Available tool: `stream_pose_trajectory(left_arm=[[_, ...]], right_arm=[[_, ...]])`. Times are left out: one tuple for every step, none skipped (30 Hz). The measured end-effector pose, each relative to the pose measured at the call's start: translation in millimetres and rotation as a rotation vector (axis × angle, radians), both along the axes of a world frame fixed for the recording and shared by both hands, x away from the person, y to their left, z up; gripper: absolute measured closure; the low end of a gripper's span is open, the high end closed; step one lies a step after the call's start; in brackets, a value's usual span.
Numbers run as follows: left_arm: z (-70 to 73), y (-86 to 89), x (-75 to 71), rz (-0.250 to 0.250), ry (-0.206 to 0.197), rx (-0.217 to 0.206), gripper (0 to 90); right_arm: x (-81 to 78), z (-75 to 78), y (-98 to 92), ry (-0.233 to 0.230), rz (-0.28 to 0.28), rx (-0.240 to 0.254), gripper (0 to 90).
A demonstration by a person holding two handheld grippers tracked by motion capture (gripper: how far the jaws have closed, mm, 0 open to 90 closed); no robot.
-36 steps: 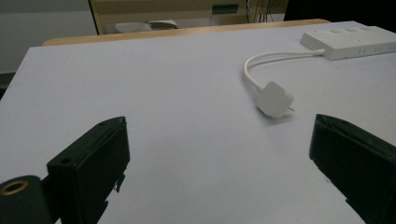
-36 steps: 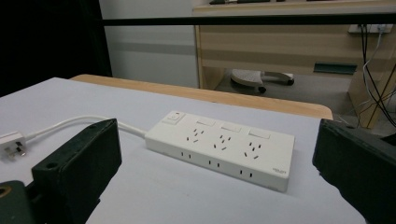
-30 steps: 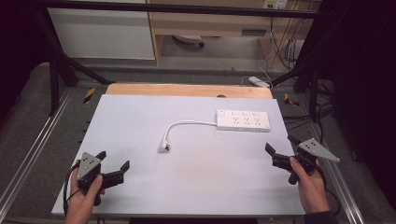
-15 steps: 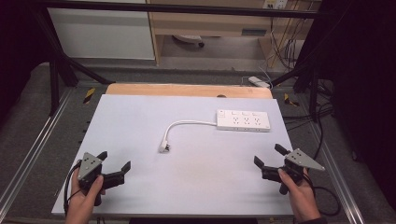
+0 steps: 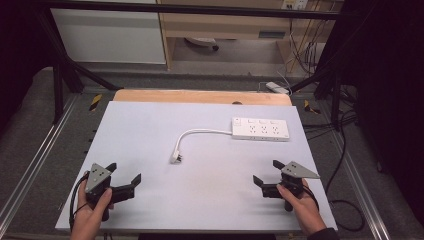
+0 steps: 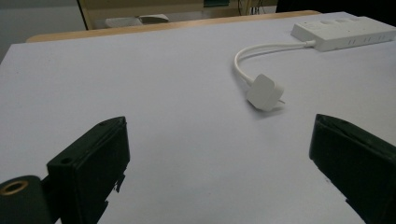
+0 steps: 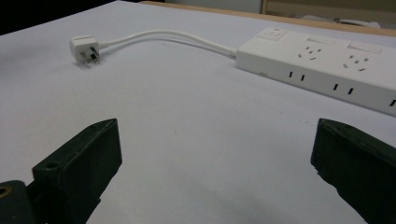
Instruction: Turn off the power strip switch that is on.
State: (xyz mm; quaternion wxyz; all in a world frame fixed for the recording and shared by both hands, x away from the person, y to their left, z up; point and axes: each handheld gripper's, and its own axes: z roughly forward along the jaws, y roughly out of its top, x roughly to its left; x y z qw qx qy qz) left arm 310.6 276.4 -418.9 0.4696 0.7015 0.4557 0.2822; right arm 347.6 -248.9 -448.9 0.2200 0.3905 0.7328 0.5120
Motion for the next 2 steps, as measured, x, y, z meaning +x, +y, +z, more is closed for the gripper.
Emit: stream_pose_trajectory(left_arm=[[-0.3,-0.5,0.0,-0.004,0.004,-0.001,4.8],[-0.4,-0.8,0.0,-0.005,0.005,0.001,4.9]], right_arm=[[1.2,-1.2,2.5,0.007,0.004,-0.002,2.6],[2.1,-2.1,4.5,0.012,0.006,-0.005,2.7]])
